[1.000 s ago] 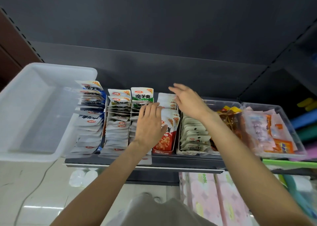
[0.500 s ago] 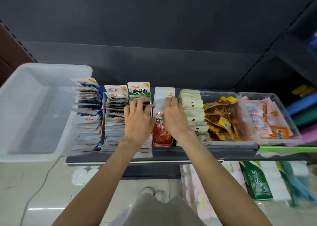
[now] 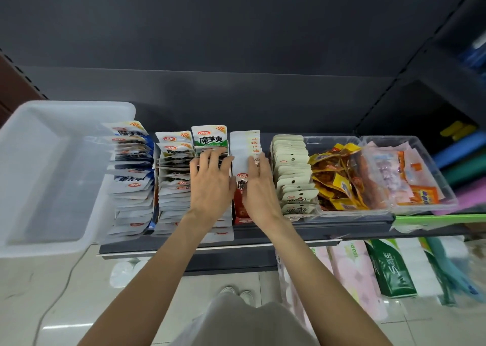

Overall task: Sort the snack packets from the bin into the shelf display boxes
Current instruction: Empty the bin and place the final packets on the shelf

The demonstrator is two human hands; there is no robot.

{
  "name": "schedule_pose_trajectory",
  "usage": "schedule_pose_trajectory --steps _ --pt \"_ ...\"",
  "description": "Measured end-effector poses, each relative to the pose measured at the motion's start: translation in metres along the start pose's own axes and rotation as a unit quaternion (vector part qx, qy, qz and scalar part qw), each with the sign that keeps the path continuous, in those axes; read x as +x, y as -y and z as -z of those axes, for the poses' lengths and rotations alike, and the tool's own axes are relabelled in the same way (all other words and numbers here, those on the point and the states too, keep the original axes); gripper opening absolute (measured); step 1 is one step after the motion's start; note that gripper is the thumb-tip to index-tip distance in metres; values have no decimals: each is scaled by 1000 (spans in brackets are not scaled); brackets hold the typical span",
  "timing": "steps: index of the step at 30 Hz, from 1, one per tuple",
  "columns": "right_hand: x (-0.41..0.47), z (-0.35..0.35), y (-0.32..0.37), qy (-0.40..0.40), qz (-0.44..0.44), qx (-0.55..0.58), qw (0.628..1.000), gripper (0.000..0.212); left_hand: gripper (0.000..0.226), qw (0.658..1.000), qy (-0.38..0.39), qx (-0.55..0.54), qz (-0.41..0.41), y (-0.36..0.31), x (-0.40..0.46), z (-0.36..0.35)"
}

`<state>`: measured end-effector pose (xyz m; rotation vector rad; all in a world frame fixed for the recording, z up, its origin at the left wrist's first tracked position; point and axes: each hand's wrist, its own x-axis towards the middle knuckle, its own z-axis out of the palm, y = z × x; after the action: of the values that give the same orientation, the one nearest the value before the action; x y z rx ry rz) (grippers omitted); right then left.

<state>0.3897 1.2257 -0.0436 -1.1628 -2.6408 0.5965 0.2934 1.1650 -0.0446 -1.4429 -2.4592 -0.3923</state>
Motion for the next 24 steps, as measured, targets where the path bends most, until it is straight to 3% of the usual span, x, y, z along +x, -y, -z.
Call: schedule_pose_trajectory --steps 2,6,9,15,18,21,24 --pt "5 8 -4 -8 15 -47 999 61 40 1000 -14 -5 -10 0 2 0" --pt "35 30 3 -14 61 -182 981 37 36 999 -27 -4 -18 1 4 -1" --pt "58 43 6 10 73 -251 965 35 31 999 -10 9 -38 -1 6 -2" --pt "75 81 -24 121 103 -167 973 24 25 995 41 76 -57 -7 21 3" --pt "77 86 -24 180 156 -204 950 17 31 990 48 114 -66 -11 25 2" --pt "82 70 -20 125 218 -361 898 10 30 984 41 157 -78 -16 27 4" --pt "82 58 -20 79 246 -405 877 13 33 981 58 164 -87 -16 26 2"
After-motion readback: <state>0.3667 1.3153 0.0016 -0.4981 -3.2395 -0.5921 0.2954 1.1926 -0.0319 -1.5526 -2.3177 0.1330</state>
